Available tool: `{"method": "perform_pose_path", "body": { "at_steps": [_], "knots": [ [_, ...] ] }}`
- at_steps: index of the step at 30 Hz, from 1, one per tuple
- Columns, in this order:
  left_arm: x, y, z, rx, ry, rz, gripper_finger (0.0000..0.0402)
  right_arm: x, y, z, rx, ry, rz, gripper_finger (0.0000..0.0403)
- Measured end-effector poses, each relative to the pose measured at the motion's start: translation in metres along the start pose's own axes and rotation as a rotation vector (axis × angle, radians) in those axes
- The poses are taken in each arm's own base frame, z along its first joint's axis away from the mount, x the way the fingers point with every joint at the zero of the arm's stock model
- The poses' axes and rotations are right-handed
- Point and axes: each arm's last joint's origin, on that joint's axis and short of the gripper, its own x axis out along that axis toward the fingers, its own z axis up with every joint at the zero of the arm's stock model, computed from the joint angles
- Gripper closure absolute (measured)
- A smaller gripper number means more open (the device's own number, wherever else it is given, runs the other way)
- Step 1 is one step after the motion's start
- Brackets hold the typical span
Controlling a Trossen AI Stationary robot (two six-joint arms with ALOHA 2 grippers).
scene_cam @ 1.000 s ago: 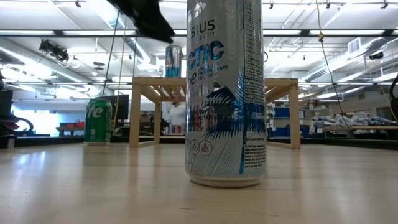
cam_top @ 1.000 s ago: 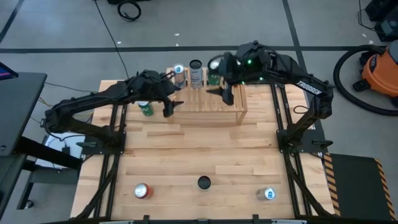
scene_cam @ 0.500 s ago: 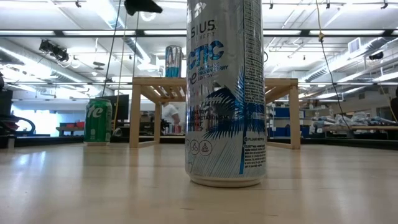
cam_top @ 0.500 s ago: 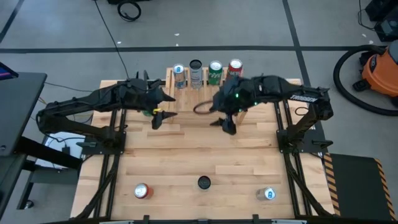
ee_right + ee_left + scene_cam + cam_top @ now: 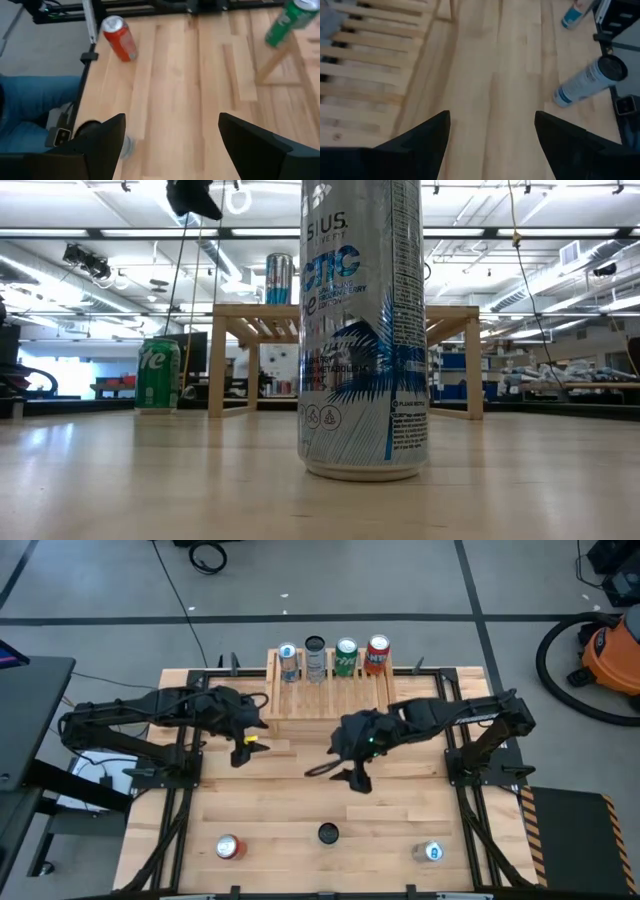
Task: Place canned beverage on shelf
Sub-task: Put the blue soda can aligned with the other blue soda can on the shelf
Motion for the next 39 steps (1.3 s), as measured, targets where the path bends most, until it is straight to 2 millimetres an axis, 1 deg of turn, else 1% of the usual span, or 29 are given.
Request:
{"method": "perform_pose_path", "body": {
  "at_steps": [3,6,9,12,16,20,24,28,30,34,39],
  "knots": [
    [0.0,-0.003,0.0,-0.044,0.002,-0.012,0.0102,0.008,0.008,-0.001,-0.046,-0.005,0.004,0.0063],
    [0.0,-0.004,-0.001,-0.053,0.004,-0.015,0.0102,0.008,0.016,-0.003,-0.074,-0.001,0.02,0.0053],
    [0.002,-0.004,0.0,-0.065,0.011,-0.013,0.0102,0.008,0.027,-0.006,-0.051,0.004,0.042,0.0042],
    [0.003,-0.004,0.0,-0.086,0.011,-0.013,0.0102,0.006,0.043,-0.011,-0.02,0.031,0.076,0.0029],
    [0.003,-0.004,0.0,-0.112,0.011,-0.013,0.0102,0.004,0.066,-0.025,-0.001,0.109,0.098,0.0013],
    [0.003,-0.004,0.0,-0.128,0.009,-0.002,0.0102,0.0,0.091,-0.033,-0.003,0.11,0.112,0.0004],
    [0.003,-0.004,0.0,-0.158,0.008,0.004,0.0102,-0.004,0.113,-0.036,0.047,0.067,0.172,0.0007],
    [0.003,-0.004,0.0,-0.185,0.008,0.005,0.0102,-0.008,0.128,-0.042,0.192,0.084,0.191,0.0007],
    [0.003,-0.004,0.0,-0.203,0.007,0.006,0.0102,-0.011,0.136,-0.049,0.248,0.105,0.175,0.0007],
    [0.003,-0.004,0.0,-0.231,0.007,0.007,0.0102,-0.02,0.157,-0.068,0.302,0.141,0.114,0.0007],
    [0.003,-0.004,0.0,-0.247,0.007,0.007,0.0102,-0.034,0.18,-0.091,0.383,0.109,0.0,0.0007]
  ]
}}
